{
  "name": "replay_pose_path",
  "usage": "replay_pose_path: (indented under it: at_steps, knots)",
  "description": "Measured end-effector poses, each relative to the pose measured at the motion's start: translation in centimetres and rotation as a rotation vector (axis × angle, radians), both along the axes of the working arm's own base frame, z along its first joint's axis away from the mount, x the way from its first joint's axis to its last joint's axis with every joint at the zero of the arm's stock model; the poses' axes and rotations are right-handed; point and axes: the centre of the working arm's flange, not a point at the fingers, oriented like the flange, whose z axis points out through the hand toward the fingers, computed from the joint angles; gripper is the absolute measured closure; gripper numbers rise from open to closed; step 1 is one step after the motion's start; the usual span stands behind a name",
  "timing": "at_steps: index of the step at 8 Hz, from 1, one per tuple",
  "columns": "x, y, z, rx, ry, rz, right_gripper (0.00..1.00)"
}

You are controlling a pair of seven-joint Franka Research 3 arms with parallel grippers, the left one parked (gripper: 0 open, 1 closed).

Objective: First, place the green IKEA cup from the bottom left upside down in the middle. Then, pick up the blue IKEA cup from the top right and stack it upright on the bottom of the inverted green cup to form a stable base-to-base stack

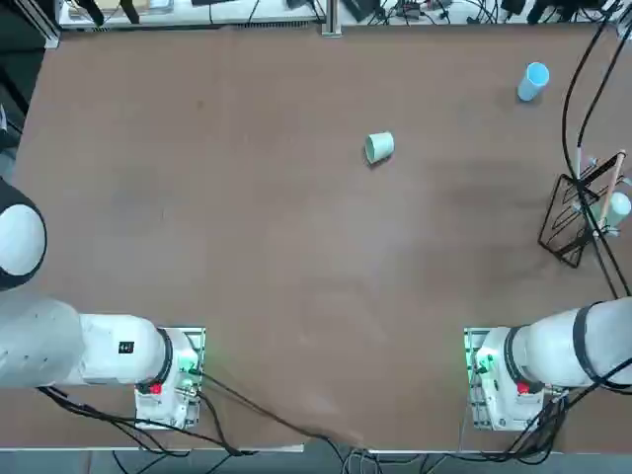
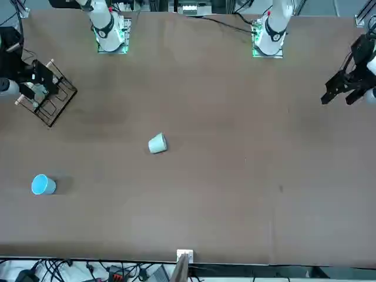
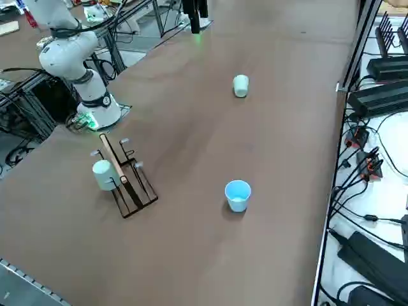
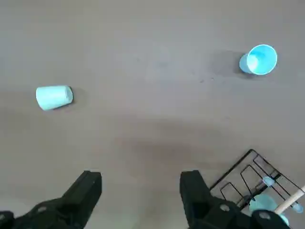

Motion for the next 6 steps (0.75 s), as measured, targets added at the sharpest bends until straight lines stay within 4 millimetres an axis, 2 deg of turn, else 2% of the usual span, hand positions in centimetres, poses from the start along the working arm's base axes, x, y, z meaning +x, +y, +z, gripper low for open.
replay_pose_path:
  at_steps: [3, 4, 5, 6]
  knots:
    - [-0.3, 0.0, 0.1, 0.001, 0.000, 0.001, 0.00]
    - [-0.2, 0.8, -0.6, 0.004, 0.011, 0.016, 0.00]
    - [0.1, 2.5, -2.0, 0.003, 0.035, 0.052, 0.00]
    - [0.7, 5.1, -3.9, 0.000, 0.060, 0.110, 0.00]
